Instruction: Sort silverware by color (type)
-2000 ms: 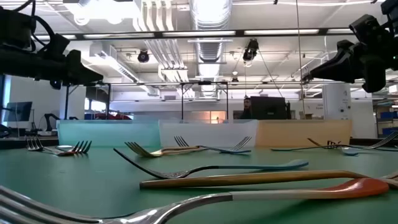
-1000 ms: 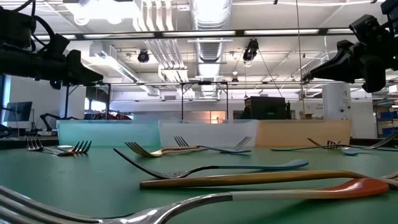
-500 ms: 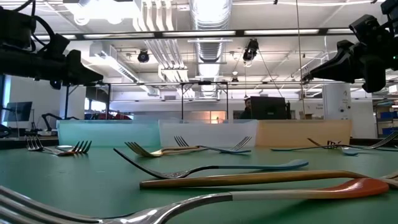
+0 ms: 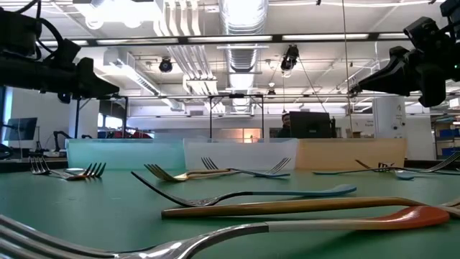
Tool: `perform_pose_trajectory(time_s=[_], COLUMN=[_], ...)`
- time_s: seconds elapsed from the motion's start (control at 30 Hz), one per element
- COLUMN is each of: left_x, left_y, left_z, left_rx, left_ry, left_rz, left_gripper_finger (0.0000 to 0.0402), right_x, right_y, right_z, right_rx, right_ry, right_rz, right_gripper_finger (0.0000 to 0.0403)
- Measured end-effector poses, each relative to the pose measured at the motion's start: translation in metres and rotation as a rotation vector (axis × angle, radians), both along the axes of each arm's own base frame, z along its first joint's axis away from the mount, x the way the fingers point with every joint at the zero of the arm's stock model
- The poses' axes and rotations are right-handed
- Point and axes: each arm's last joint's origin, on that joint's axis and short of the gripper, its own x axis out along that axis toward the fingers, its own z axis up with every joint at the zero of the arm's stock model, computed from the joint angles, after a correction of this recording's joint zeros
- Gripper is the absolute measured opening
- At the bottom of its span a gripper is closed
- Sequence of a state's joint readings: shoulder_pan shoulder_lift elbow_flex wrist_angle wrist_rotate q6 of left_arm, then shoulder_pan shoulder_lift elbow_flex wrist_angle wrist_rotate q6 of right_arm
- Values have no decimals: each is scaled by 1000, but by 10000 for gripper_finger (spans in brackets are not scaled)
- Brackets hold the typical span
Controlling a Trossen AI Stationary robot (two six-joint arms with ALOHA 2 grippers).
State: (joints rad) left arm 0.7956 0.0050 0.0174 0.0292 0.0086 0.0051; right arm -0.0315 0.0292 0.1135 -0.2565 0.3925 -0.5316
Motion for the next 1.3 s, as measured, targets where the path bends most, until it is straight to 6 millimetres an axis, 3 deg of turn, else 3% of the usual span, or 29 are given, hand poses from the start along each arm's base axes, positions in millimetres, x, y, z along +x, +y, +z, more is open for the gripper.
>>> perform_pose_trajectory(time_s=[0.4,0.57,0.97,1.3], left_x=[0,0,0,0], left_y=[0,0,0,0], left_z=[0,0,0,0], left_rx=[0,0,0,0], left_ry=[0,0,0,0], left_rz=[0,0,0,0], left_gripper_finger=[0,0,0,0], right_x=[0,0,10,21], right_y=[-1,-1,-2,0], right_z=[4,3,-15,-47], right_rx=[-122,99,498,1069], right_ry=[13,-79,-62,-6], right_rz=[-29,-70,-223,-513], right_gripper_finger=[47,47,47,48])
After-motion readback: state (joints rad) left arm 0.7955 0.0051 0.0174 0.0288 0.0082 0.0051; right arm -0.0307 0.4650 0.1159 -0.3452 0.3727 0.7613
